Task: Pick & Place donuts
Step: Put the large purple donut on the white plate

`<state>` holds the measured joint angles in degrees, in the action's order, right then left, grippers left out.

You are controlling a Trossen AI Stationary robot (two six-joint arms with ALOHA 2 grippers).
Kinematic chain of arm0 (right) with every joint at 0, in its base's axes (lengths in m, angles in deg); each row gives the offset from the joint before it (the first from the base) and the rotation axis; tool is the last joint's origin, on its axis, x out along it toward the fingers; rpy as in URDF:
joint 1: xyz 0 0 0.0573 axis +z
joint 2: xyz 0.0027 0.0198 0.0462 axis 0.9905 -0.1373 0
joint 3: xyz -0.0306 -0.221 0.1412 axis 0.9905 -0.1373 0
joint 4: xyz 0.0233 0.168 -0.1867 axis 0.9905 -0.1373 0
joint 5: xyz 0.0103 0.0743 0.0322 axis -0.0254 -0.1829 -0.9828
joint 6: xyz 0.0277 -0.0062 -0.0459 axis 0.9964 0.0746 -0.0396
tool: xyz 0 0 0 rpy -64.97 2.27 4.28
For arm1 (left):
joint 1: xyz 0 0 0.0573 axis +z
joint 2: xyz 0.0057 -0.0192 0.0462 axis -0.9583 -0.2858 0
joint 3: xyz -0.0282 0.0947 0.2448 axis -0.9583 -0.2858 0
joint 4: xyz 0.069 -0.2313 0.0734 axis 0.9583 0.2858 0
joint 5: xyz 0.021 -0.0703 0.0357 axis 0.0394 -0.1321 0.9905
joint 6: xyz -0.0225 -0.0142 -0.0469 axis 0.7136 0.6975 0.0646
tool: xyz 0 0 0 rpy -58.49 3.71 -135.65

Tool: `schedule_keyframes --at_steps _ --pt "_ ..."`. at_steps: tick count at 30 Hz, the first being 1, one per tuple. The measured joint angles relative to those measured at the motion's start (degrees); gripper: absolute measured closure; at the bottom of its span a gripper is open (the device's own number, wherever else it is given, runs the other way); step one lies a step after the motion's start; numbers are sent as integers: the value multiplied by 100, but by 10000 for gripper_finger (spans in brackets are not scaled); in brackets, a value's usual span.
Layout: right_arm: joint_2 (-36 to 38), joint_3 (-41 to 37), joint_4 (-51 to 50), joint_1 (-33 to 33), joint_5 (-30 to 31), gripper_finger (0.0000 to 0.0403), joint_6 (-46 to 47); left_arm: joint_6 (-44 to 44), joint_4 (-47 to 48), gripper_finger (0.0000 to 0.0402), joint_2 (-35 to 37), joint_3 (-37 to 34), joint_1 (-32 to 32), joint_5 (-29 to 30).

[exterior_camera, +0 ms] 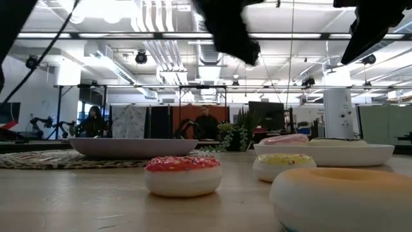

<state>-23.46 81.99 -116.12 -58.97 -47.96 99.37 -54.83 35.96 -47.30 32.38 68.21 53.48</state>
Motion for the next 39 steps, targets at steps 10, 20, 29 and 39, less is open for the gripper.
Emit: schedule_keyframes --at_steps 10,20,29,39 --pt "-588 -191 435 678 -1406 177 -237 2007 -568 255 1338 -2374 -535 118" --pt "-1204 -331 2063 1539 -1630 177 1295 3894 -1234 255 3193 -4737 -1378 544" --pt "-2536 56 2225 1270 -1804 177 1034 4658 274 255 4074 -5344 -2904 -278" --pt "-3025 389 2277 1031 -1687 177 768 5575 327 255 4118 -5486 -4093 -524"
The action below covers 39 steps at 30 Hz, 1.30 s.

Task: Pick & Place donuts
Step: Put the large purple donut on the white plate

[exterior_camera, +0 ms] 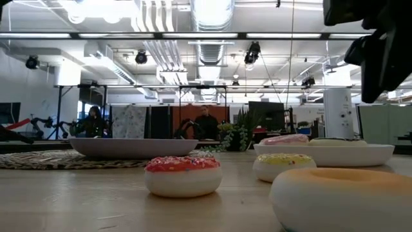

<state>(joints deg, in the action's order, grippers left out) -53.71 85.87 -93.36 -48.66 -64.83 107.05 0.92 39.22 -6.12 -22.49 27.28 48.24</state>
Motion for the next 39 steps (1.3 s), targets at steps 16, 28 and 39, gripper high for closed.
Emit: schedule_keyframes --at_steps 16,28,39 --pt "0 -13 127 -150 217 177 -8 2223 -786 255 -297 188 -993 982" --pt "0 -22 93 -281 252 177 -377 2601 -411 255 -1916 1163 -1460 1097" --pt "0 -26 83 -355 232 177 -619 3341 -98 255 -2670 1598 -1521 1385"
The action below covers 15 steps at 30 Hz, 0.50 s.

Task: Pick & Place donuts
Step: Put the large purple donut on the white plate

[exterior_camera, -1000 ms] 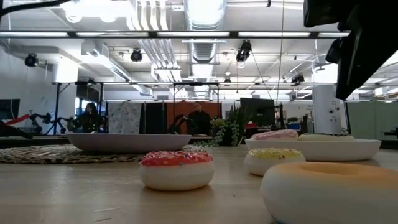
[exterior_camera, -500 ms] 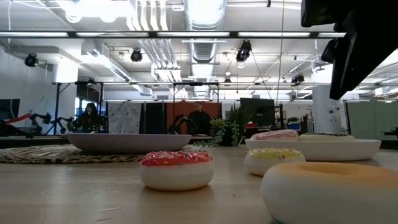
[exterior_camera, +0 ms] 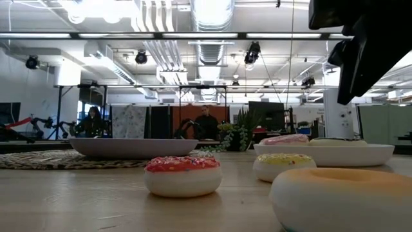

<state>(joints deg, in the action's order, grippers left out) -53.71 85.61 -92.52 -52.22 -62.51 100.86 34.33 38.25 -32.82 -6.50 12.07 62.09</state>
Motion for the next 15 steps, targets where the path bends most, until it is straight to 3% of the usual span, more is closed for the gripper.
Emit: schedule_keyframes --at_steps 4,10,15 --pt "0 -2 0 -31 -2 177 -2 93 -37 280 -136 -2 26 -34" --pt "17 -2 28 -54 -15 177 2 315 -22 385 -1 -44 208 114" --pt "139 -2 255 -297 -17 185 -155 551 -79 398 594 -340 523 528"
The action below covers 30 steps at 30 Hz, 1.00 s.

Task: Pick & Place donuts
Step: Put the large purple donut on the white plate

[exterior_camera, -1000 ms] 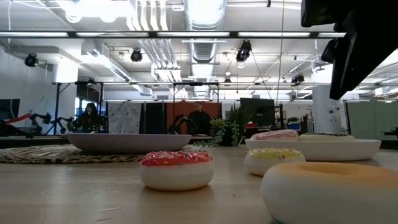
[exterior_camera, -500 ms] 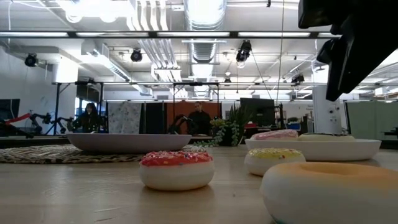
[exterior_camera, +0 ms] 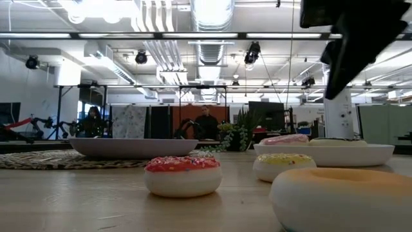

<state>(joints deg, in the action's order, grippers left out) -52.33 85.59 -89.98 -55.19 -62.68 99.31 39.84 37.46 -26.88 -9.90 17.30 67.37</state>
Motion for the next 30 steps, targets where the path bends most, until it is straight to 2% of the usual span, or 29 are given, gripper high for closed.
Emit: schedule_keyframes --at_steps 4,7,11,14,16,19,22,27,30 --pt "172 0 419 -329 -106 194 -448 23 -205 400 939 -389 374 485" --pt "313 0 885 -710 -556 201 -763 -187 -981 400 1870 -799 687 1131" --pt "441 2 1654 -1163 -1218 208 -1183 -1001 -3329 401 3188 -1728 1073 1757" --pt "487 46 2420 -1362 -1478 208 -1720 -1716 -5402 401 3915 -2568 1380 1896" --pt "491 139 2736 -1418 -1495 207 -2249 -1976 -6428 401 4205 -3075 1590 1792" --pt "389 424 2995 -1427 -1495 205 -3426 -2075 -7262 401 4398 -3600 1852 1603" --pt "168 818 2958 -1425 -1497 198 -4197 -2078 -7386 401 4373 -3756 2049 1320" --pt "-417 1615 2768 -1612 -1635 181 -4209 -2278 -7385 401 3940 -3536 2437 630" --pt "-851 2189 2196 -1730 -1924 175 -4334 -2653 -7402 401 3621 -3218 2793 125"
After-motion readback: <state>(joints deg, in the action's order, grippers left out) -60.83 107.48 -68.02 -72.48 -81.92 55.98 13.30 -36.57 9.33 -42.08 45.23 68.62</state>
